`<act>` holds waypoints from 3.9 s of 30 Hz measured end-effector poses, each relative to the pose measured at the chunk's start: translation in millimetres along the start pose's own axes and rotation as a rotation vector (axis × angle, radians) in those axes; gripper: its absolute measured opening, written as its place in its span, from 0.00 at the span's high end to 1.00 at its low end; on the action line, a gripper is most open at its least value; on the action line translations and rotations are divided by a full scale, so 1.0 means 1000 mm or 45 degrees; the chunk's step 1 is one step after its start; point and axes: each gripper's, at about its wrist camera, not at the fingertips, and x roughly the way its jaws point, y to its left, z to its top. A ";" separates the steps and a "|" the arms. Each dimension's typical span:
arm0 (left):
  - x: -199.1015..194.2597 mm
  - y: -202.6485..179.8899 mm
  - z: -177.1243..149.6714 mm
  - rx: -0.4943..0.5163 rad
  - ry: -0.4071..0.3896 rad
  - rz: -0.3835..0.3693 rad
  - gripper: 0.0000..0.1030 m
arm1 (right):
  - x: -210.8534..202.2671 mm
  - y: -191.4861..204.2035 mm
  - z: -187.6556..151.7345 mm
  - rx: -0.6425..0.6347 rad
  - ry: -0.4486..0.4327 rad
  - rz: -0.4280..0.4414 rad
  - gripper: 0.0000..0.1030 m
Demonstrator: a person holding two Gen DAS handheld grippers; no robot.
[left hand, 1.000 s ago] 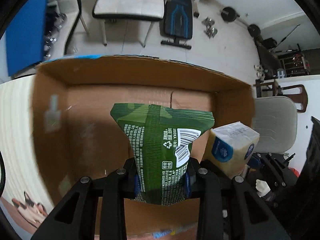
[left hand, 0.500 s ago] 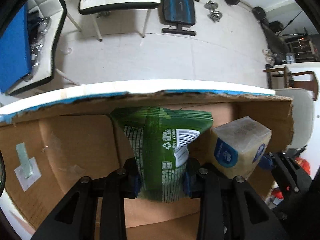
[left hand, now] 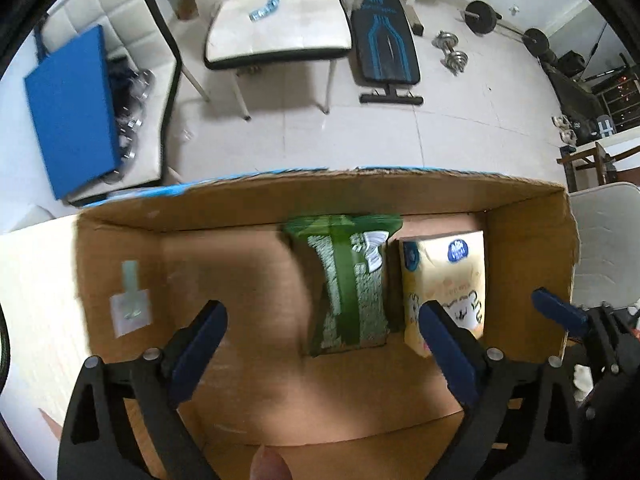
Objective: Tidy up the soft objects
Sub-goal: 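Carry both packs into the cardboard box and open both tools, then grasp the red bag with the right tool while the left tool grasps the blue wipes, then lower both packs into the box beside the tissue pack and release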
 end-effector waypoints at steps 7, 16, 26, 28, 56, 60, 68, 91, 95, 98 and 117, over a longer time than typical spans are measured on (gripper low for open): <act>-0.037 0.007 -0.040 -0.015 -0.090 0.027 0.05 | -0.034 0.005 -0.037 0.013 -0.059 -0.028 0.00; -0.088 0.002 -0.091 -0.021 -0.184 0.023 0.05 | -0.088 0.021 -0.091 0.004 -0.162 0.028 0.00; -0.162 -0.006 -0.176 -0.011 -0.393 0.105 0.05 | -0.159 0.018 -0.179 -0.066 -0.361 0.135 0.00; -0.154 -0.001 -0.208 -0.035 -0.390 0.127 0.05 | -0.153 0.007 -0.206 -0.020 -0.328 0.162 0.00; 0.109 -0.032 -0.294 -0.060 0.261 0.037 0.45 | 0.055 -0.059 -0.261 0.227 0.124 0.137 0.39; 0.112 -0.020 -0.305 -0.080 0.280 0.035 0.43 | 0.064 -0.062 -0.268 0.253 0.153 0.133 0.49; 0.121 -0.034 -0.303 -0.030 0.247 0.090 0.42 | 0.069 -0.070 -0.291 0.279 0.211 0.112 0.46; 0.087 -0.041 -0.304 -0.027 0.203 0.079 0.62 | 0.072 -0.040 -0.288 0.167 0.196 -0.078 0.52; 0.074 -0.042 -0.306 -0.029 0.205 0.023 0.68 | 0.057 -0.038 -0.300 0.171 0.173 -0.020 0.53; 0.041 -0.047 -0.313 -0.017 0.160 -0.020 0.68 | 0.024 -0.032 -0.309 0.149 0.109 0.032 0.53; -0.136 -0.011 -0.149 -0.013 -0.179 -0.119 0.68 | -0.146 0.007 -0.166 0.050 -0.218 0.197 0.53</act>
